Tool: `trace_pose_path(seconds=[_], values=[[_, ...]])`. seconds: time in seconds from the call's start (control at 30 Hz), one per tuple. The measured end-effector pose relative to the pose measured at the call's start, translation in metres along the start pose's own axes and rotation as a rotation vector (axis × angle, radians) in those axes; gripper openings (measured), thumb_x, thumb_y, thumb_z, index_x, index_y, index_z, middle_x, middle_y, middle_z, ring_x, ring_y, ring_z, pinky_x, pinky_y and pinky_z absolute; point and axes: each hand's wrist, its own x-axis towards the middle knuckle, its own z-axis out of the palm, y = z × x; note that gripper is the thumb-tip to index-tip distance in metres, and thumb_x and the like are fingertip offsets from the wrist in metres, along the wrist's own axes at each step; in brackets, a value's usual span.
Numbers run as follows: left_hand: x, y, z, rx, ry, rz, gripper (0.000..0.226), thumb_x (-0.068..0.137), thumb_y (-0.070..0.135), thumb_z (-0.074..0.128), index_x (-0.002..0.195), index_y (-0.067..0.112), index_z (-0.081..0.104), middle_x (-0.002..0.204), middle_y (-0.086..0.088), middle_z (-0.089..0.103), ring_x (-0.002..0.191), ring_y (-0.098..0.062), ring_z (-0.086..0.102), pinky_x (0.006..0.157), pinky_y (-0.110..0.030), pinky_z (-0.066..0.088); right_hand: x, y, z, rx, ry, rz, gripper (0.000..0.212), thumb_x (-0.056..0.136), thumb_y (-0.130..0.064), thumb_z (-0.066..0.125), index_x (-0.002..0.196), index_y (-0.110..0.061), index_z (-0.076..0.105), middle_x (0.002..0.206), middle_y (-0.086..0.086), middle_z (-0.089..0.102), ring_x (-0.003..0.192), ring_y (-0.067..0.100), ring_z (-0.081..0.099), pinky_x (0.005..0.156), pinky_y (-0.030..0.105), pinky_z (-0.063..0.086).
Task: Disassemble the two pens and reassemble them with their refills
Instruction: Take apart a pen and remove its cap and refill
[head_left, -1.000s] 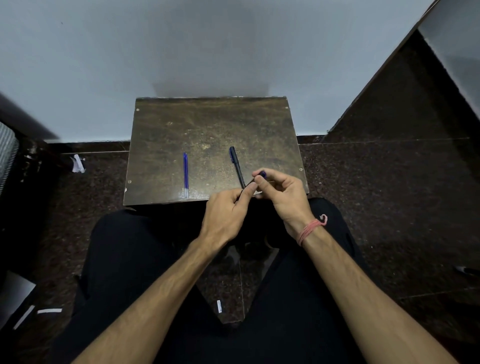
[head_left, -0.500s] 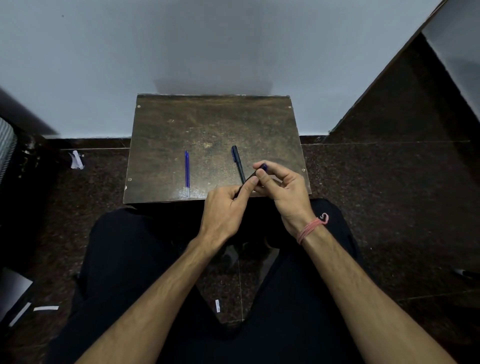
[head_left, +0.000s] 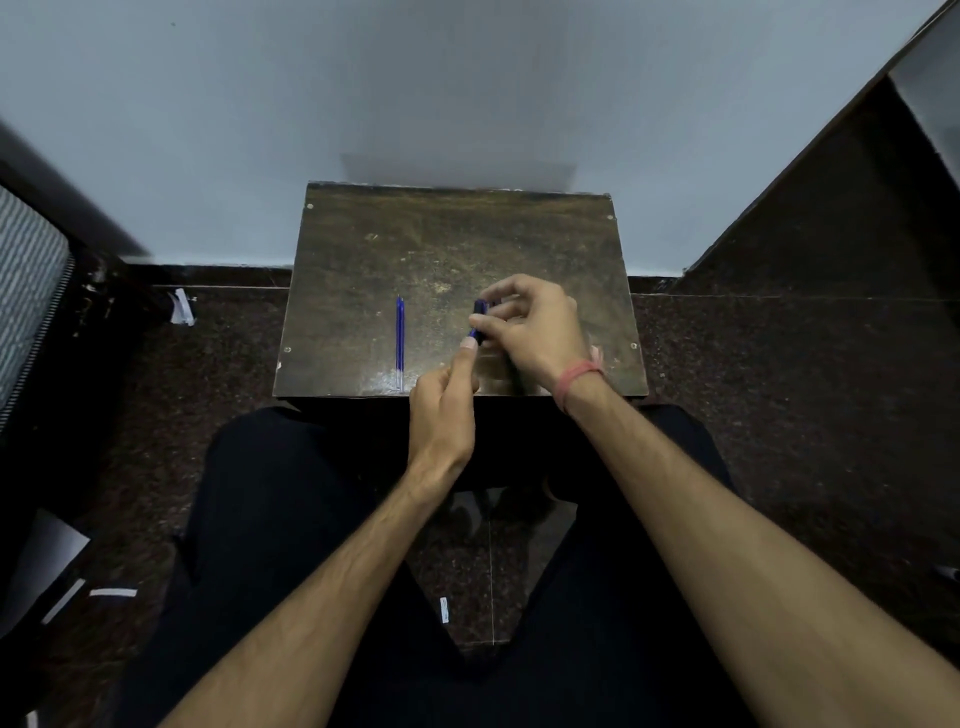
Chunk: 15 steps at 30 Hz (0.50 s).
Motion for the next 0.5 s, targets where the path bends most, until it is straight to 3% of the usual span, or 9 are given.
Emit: trace_pose_path(seconds=[0.1, 0.2, 0.4, 0.5], values=[[0.002, 0.001, 0.001, -0.086, 0.035, -0.022, 0.053, 0.098, 0.062, 0.048, 0.057, 0.029, 0.040, 0.056, 0.010, 0.037, 0.052, -0.012, 0.029, 0.054, -0.034, 0.021, 0.016, -0.007, 0.018, -0.166, 0.003, -0.013, 0.025, 0.082, -0.016, 0.095, 0.102, -0.021, 0.081, 0.076, -0.006, 0.080, 0.077, 0.007, 0.079, 0.087, 0.036, 0.067], [0.002, 0.001, 0.001, -0.109, 0.046, -0.005, 0.044, 0.092, 0.059, 0.045, 0.061, 0.030, 0.037, 0.057, 0.009, 0.034, 0.055, -0.013, 0.026, 0.054, -0.034, 0.018, 0.030, -0.014, 0.032, -0.214, 0.014, 0.025, 0.026, 0.080, -0.018, 0.097, 0.101, -0.025, 0.081, 0.078, -0.011, 0.078, 0.081, 0.003, 0.076, 0.091, 0.032, 0.065], [0.004, 0.001, -0.001, -0.153, 0.057, 0.006, 0.040, 0.087, 0.054, 0.044, 0.054, 0.033, 0.036, 0.056, 0.013, 0.032, 0.054, -0.010, 0.024, 0.053, -0.032, 0.018, 0.040, -0.020, 0.052, -0.244, -0.015, 0.051, 0.028, 0.080, -0.015, 0.097, 0.104, -0.017, 0.083, 0.084, -0.007, 0.080, 0.081, 0.008, 0.078, 0.086, 0.029, 0.066], [0.006, -0.001, -0.001, -0.175, 0.065, -0.004, 0.039, 0.086, 0.053, 0.045, 0.053, 0.033, 0.038, 0.055, 0.014, 0.033, 0.054, -0.009, 0.025, 0.053, -0.032, 0.019, 0.039, -0.019, 0.058, -0.267, -0.011, 0.026, 0.025, 0.080, -0.016, 0.097, 0.101, -0.018, 0.084, 0.080, -0.009, 0.078, 0.072, 0.000, 0.074, 0.073, 0.016, 0.063]])
